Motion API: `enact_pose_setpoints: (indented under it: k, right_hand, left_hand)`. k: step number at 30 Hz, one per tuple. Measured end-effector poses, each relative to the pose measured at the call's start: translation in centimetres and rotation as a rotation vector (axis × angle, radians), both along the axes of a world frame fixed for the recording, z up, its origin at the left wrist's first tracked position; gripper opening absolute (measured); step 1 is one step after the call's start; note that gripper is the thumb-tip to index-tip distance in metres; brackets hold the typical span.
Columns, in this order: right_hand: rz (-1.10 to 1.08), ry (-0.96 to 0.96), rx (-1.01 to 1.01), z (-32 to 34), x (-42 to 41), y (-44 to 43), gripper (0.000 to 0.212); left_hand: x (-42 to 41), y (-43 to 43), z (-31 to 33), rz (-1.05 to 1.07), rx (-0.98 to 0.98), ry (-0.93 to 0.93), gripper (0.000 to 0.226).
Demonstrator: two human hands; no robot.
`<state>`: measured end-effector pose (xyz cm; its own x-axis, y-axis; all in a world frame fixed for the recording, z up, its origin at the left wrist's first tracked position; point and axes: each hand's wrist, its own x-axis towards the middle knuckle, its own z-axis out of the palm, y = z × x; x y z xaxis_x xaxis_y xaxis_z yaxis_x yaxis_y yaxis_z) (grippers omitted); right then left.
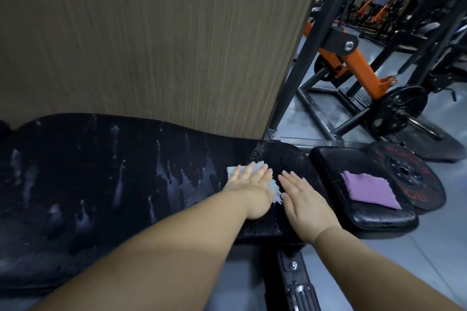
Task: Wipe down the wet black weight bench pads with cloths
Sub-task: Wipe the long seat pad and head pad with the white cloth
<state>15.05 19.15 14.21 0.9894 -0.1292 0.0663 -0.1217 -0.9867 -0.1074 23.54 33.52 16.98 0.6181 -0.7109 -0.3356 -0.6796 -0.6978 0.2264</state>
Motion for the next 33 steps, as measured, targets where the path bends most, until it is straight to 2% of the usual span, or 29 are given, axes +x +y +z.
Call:
enact_pose_setpoints:
  k: [14, 24, 33]
  right_hand:
    - [-0.007, -0.186, 0.041, -0.9, -0.2, -0.3, 0.049]
    - [-0.015, -0.229, 0.054, -1.2, -0.1, -0.5, 0.047]
    - [-0.032, -0.178, 0.053, -0.9, 0.0, -0.4, 0.055]
  left_hand:
    - [9.3, -3.5, -0.4, 0.099, 0.014, -0.026, 0.056]
    - [12.5, -4.8, -0.6, 0.145, 0.011, -0.001, 0.055]
    - [9.2, -3.2, -0.4, 0.096, 0.048, -0.041, 0.059]
